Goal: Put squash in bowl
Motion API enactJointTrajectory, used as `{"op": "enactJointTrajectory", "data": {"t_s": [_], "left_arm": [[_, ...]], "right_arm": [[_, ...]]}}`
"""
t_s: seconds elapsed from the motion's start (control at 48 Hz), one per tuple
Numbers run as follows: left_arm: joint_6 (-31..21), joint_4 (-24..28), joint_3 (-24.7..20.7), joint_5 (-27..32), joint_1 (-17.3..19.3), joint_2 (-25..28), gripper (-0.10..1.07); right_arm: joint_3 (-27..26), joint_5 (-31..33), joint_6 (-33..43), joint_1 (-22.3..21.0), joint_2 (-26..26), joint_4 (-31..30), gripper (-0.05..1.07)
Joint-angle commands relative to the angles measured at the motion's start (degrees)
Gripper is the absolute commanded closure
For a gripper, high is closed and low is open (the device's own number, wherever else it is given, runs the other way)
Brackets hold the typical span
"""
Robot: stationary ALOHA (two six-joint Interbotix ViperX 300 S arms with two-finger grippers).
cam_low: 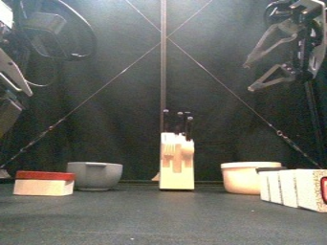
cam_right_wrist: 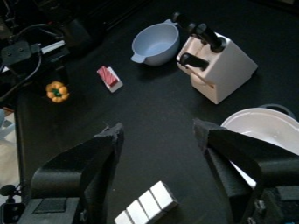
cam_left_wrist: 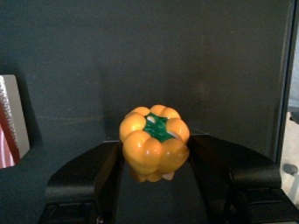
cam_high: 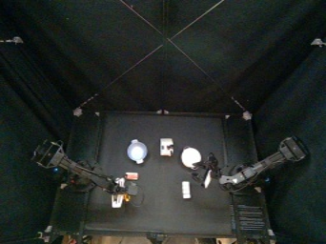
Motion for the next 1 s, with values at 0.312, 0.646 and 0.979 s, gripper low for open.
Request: {"op": "enactJointTrajectory", "data": {"t_s": [0.312,0.646,0.979], "left_arm": [[0.44,3.87,-4.39,1.32,7.29,-2.29,0.17],[0.44,15.82,-4.57,2.02,16.70,-8.44,0.17],[-0.09,18.54,-3.34,-6.50,28.48,-9.23,0.17]], "right_arm": [[-0.35,0.09,-0.09,0.09,-0.18,-0.18,0.07],[0.00,0.09,-0.18,0.18,-0.18,-0.18,0.07],[0.00,0.09,-0.09,0.09,-0.18,-0.09,0.07]]}}
